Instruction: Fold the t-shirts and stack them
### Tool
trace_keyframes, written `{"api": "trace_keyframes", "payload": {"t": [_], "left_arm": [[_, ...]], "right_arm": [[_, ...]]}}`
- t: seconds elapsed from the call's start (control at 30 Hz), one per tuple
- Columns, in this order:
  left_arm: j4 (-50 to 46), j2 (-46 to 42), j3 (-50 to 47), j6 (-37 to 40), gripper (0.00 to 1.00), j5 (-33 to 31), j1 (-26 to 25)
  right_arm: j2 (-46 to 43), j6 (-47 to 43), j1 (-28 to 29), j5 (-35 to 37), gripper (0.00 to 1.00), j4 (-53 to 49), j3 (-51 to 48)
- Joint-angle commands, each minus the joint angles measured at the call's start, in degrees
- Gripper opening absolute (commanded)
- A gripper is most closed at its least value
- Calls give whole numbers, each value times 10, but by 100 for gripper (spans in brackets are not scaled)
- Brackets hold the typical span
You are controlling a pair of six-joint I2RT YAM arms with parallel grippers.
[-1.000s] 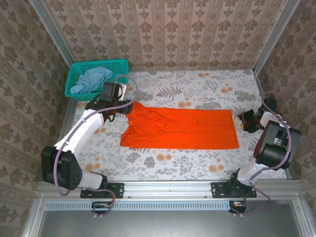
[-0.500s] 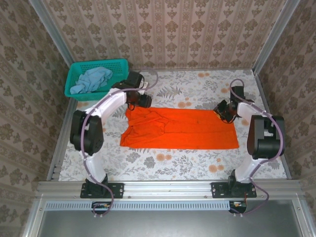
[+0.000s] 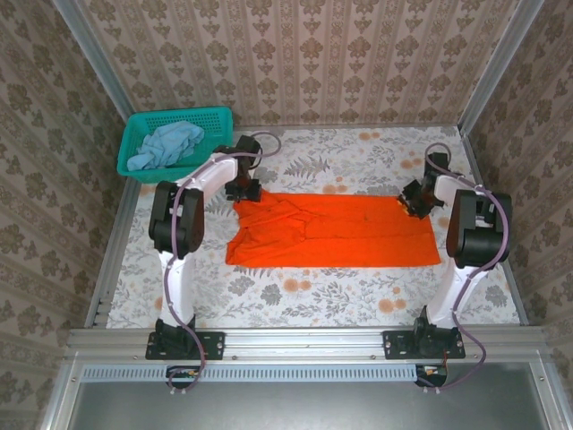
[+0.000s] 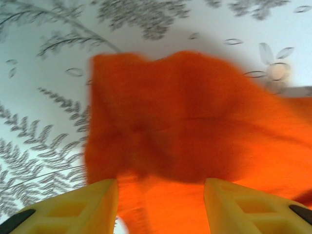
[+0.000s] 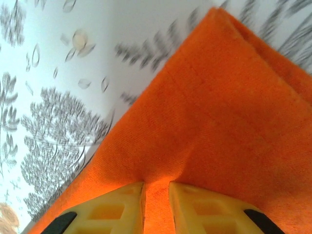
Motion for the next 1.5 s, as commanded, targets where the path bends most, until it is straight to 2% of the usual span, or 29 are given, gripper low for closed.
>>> {"api": "trace_keyframes", "payload": {"t": [0.0, 0.2, 0.3, 0.4, 0.5, 0.6, 0.7, 0.8, 0.97, 1.07, 1.3, 1.47], "left_arm": [[-15, -1, -20, -34, 50, -30, 4], [-24, 4, -23, -50, 49, -31, 1], [-18, -17, -21, -46, 49, -21, 1], [-9, -45, -6, -42, 50, 6, 0], [-11, -62, 24, -45, 56, 21, -7], [-25, -61, 59, -69, 61, 42, -6], [-27, -49, 82, -84, 64, 70, -6], [-42, -11, 120, -84, 65, 89, -6], [-84, 72, 205, -81, 59, 113, -3], [-85, 91, 218, -77, 55, 109, -1], [-85, 121, 218, -53, 50, 110, 1], [-81, 117, 189, -48, 42, 104, 3]], "right_arm": [[14, 26, -34, 2, 24, 1, -28], [16, 33, -44, -14, 28, 11, -23], [0, 33, -50, -32, 36, 31, -26], [-41, 45, -45, -69, 46, 101, -51], [-95, 54, -21, -90, 55, 173, -79], [-136, 39, 32, -85, 61, 227, -94], [-134, 20, 95, -82, 61, 223, -71], [-95, -6, 166, -103, 57, 201, -28], [1, -29, 269, -120, 49, 141, 61], [52, -33, 310, -117, 46, 119, 111], [134, -59, 358, -103, 43, 30, 220], [161, -66, 363, -89, 41, 6, 256]]}}
